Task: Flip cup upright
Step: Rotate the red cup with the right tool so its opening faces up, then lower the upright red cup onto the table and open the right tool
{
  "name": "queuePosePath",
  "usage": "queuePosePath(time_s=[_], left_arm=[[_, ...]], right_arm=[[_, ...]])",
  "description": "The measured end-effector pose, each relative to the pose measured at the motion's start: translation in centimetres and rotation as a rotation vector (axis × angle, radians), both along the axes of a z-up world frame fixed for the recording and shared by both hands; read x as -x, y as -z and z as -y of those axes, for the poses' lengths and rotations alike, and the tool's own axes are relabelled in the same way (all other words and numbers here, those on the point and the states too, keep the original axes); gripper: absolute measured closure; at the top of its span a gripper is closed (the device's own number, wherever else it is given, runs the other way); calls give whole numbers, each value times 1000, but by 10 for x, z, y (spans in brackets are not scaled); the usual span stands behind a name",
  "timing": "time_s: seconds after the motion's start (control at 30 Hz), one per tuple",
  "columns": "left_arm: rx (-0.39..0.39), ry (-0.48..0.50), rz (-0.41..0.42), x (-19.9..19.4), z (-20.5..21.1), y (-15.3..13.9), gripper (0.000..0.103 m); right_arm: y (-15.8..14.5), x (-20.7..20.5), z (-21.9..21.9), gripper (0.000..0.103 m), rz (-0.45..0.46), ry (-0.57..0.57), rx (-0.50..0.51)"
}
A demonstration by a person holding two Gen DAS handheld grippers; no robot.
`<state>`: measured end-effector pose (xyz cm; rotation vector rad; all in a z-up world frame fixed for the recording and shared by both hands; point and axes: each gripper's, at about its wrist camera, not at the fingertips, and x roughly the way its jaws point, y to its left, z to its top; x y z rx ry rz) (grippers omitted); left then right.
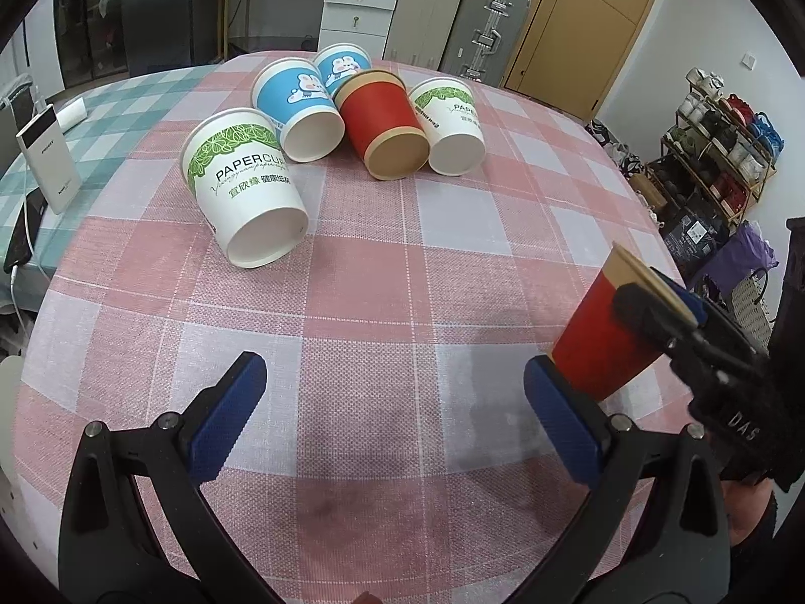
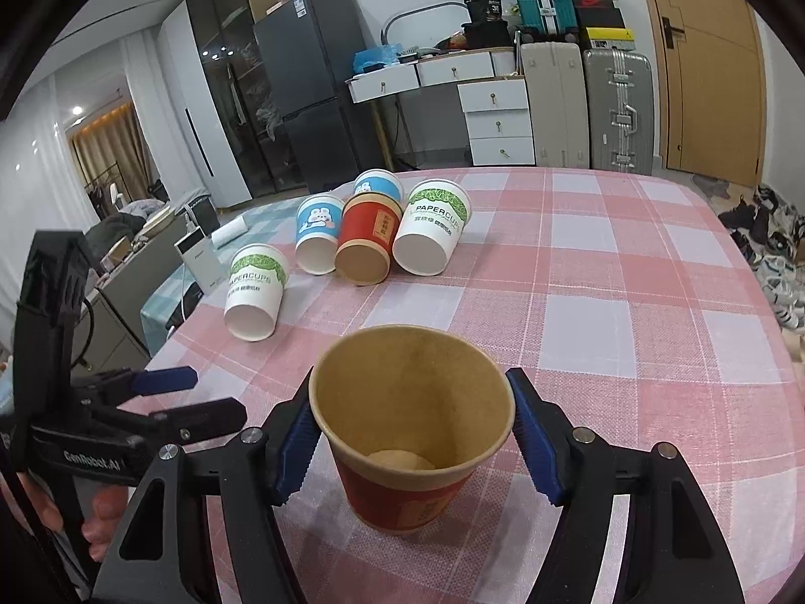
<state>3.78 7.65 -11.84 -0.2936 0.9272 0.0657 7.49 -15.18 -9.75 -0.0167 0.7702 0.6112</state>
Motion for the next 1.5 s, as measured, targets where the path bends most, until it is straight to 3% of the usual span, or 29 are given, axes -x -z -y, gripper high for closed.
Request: queuePosePath(time_s=[0.5,0.53,0.6,0.73,1.0,1.27,1.5], left_arm=[[-39,-32,77,53,-8,-40,1],[-37,-38,81,57,-10,-42,1],[-38,-52,90,67,-13,-48,1],[-47,-66,110,85,-15,-58,1],[-67,-36,140,108,2,-75,1],[-120,15,210,117,36,-101,1],[-158,57,277,123,66,-120,1]], right_arm=[[13,12,-11,31,-127,-30,4],[14,12,-12,30,-137,-31,8],[18,11,-15,9,-180,-22,24],[16,23,-13,7,-192,-26,23],[-18,68,7,5,-100,41,58],[-89,127,43,1,115,76,-57],[-110,146,52,1,154,84,-84]])
